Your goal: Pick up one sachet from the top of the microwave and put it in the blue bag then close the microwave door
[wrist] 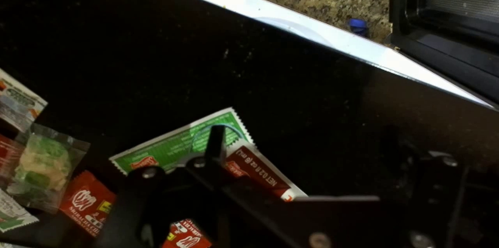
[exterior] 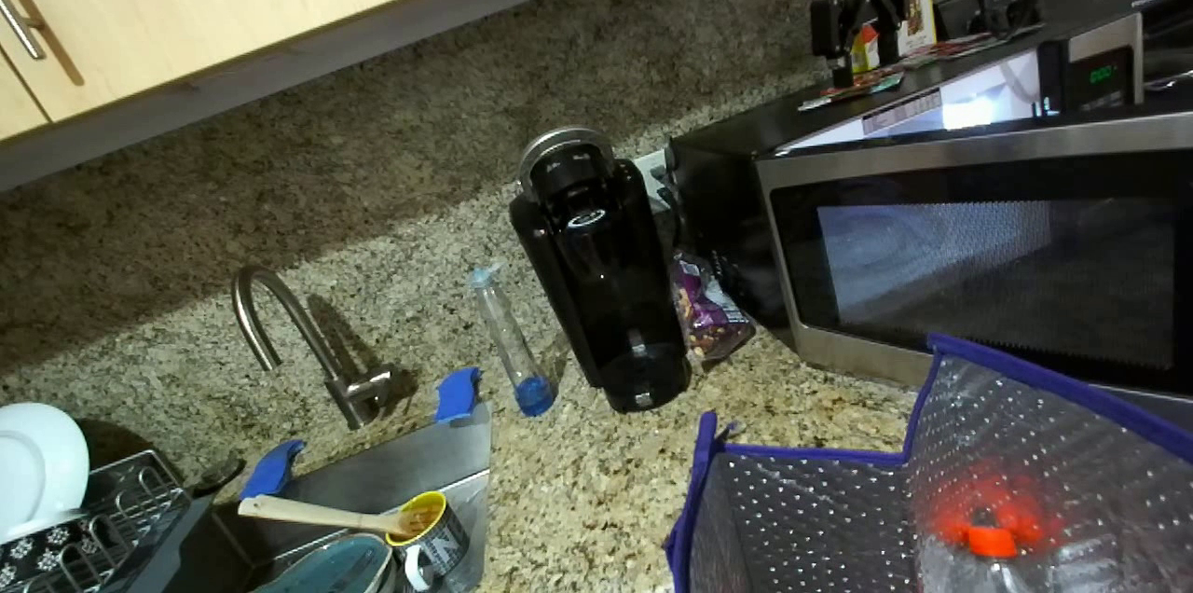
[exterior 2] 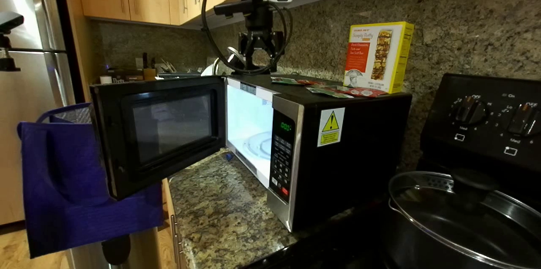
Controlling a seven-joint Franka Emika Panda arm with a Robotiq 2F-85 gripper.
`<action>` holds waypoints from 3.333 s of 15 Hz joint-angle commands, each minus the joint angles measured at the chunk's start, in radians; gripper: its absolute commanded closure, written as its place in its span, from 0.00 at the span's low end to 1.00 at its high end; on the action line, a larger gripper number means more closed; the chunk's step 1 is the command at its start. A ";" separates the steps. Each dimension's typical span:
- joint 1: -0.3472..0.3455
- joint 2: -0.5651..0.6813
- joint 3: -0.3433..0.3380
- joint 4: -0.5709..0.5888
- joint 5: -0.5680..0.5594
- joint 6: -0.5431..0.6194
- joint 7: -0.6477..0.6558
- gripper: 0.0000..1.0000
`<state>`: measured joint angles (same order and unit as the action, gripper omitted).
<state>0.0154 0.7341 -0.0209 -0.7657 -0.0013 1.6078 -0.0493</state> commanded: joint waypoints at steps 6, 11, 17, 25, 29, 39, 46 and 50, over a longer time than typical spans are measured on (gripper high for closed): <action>-0.002 0.061 -0.021 0.003 -0.001 0.152 0.039 0.00; 0.000 0.077 -0.035 0.006 0.000 0.241 0.098 0.00; -0.032 0.130 -0.048 0.047 0.015 0.275 0.128 0.00; -0.086 0.162 -0.009 0.079 0.105 0.251 0.094 0.59; -0.101 0.160 0.006 0.062 0.113 0.242 0.080 0.86; -0.041 0.064 0.024 0.014 0.065 0.096 -0.052 0.91; 0.011 -0.034 0.021 -0.003 0.061 0.093 -0.112 0.92; 0.004 -0.024 0.013 0.016 0.072 0.088 -0.092 0.59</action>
<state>0.0300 0.7295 -0.0058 -0.7210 0.0712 1.7147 -0.1277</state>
